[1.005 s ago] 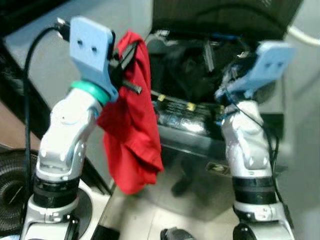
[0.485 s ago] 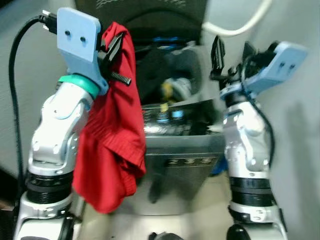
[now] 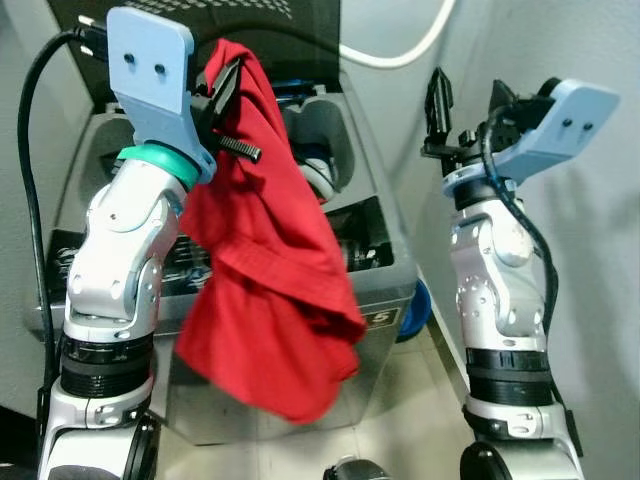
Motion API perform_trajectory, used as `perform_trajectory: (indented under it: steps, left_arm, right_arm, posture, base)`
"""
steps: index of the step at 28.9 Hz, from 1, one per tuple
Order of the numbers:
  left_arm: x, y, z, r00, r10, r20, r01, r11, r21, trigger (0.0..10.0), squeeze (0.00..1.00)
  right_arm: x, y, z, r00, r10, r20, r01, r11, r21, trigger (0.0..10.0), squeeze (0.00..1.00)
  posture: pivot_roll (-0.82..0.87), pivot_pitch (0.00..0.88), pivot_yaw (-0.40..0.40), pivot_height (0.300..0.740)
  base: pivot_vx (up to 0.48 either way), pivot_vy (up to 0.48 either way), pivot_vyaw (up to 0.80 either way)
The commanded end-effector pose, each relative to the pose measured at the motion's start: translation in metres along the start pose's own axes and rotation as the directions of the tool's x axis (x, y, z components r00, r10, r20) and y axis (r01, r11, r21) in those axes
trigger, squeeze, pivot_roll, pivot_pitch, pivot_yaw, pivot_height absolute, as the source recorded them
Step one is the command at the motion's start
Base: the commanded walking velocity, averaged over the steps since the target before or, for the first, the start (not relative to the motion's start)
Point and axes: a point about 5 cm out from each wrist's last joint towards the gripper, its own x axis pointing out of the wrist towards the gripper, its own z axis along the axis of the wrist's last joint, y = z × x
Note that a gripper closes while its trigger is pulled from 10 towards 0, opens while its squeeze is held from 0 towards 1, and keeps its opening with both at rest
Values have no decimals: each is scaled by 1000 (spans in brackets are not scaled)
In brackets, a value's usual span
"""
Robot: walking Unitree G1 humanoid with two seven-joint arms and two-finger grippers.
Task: Clothes washing
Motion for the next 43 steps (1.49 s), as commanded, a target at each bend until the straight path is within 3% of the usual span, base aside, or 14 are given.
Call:
perform_trajectory:
  steps: [1,20,27,29,31,33,35,36,37,38,39,40,41,43]
  left_arm:
    - [-1,5,4,1000,23,19,-23,1000,3,10000,0]
    - [1,3,-2,1000,17,7,-18,999,39,10000,0]
    - [8,0,2,998,-33,56,23,985,171,10000,0]
    - [25,-7,10,987,-95,133,46,941,335,10000,0]
    - [25,-7,10,987,-95,133,46,941,335,10000,0]
    - [49,-7,29,958,-100,268,-53,858,510,10000,0]
    - [62,-1,40,940,-73,333,-148,793,590,10000,0]
    - [62,-1,40,940,-73,333,-148,793,590,10000,0]
    - [74,9,49,925,-25,379,-254,702,665,10000,0]
    - [74,9,49,925,-25,379,-254,702,665,10000,0]
    - [83,25,56,909,50,413,-354,614,706,10000,0]
    - [83,25,56,909,50,413,-354,614,706,10000,0]
    - [88,44,51,906,124,405,-408,511,757,10000,0]
    - [89,47,44,921,134,366,-380,522,764,10000,0]
  right_arm:
    - [-1,5,-1,1000,13,-3,-13,1000,4,10000,0]
    - [-1,8,-1,999,50,0,-50,998,-40,10000,0]
    - [0,13,0,995,95,6,-94,993,-72,10000,0]
    - [4,24,3,980,198,22,-193,972,-130,10000,0]
    - [4,24,3,980,198,22,-193,972,-130,10000,0]
    - [13,37,15,960,271,76,-258,955,-143,10000,0]
    - [18,42,25,951,285,118,-268,953,-144,10000,0]
    - [18,42,25,951,285,118,-268,953,-144,10000,0]
    - [24,44,38,945,276,178,-249,955,-159,10000,0]
    - [24,44,38,945,276,178,-249,955,-159,10000,0]
    - [28,40,55,936,229,268,-161,954,-253,10000,0]
    - [28,40,55,936,229,268,-161,954,-253,10000,0]
    - [26,35,75,902,205,380,-35,912,-408,10000,0]
    - [25,35,76,898,205,390,-11,895,-446,10000,0]
  posture:
    - [-33,0,65,726]
    - [-38,0,61,726]
    - [-27,0,56,726]
    - [-31,0,54,726]
    - [-31,0,54,726]
    - [-52,0,57,726]
    - [-52,0,58,726]
    - [-52,0,58,726]
    - [-56,0,60,726]
    - [-56,0,60,726]
    - [-53,0,56,726]
    - [-53,0,56,726]
    - [-65,17,61,726]
    - [-65,17,61,726]
  base:
    - [0,480,0]
    - [0,177,0]
    - [0,0,0]
    - [0,0,0]
    - [0,0,0]
    - [0,0,0]
    - [0,0,0]
    - [0,0,0]
    - [0,0,0]
    - [0,0,0]
    - [0,0,0]
    - [0,0,0]
    - [0,0,0]
    - [0,0,0]
